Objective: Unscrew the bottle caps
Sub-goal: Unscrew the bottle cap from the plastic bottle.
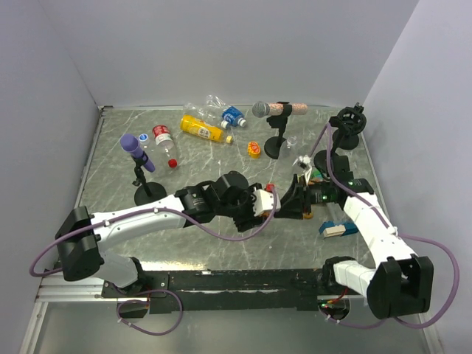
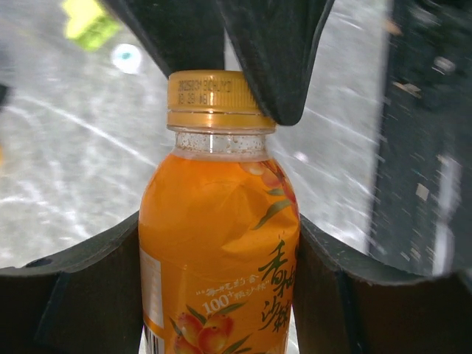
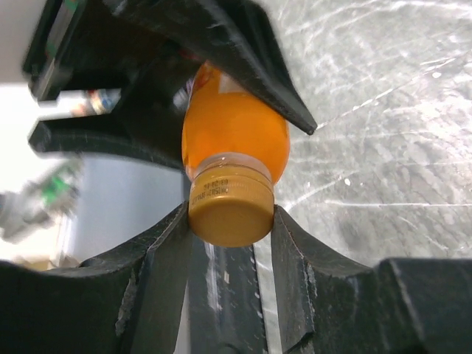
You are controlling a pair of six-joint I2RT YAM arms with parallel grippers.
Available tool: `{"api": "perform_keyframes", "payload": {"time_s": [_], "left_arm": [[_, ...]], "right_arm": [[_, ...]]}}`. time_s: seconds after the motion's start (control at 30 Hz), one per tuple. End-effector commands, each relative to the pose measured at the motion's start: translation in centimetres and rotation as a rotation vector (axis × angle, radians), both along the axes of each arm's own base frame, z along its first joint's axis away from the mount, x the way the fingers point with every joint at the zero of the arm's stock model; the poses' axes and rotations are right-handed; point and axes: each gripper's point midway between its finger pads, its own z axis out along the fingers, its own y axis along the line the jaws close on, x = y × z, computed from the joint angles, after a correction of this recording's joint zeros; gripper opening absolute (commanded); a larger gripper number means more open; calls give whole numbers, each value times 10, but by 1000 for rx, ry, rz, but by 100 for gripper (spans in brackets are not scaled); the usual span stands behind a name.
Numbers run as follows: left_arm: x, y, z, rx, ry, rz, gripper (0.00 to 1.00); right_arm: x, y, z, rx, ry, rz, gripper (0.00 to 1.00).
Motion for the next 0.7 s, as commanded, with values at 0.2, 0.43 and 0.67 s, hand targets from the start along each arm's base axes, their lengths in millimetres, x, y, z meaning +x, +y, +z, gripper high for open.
{"api": "perform_keyframes", "payload": {"time_s": [0.2, 0.43, 0.67], "left_arm": [[-60, 11, 10, -62, 198, -257, 15], [-54, 13, 10, -113, 171, -191, 15], [-34, 22, 14, -163, 118, -24, 14]], "right_arm": [[-52, 14, 28, -9, -732, 329, 10], [-36, 21, 36, -124, -831, 291, 12], [-7, 19, 50, -222, -493, 71, 84]]}}
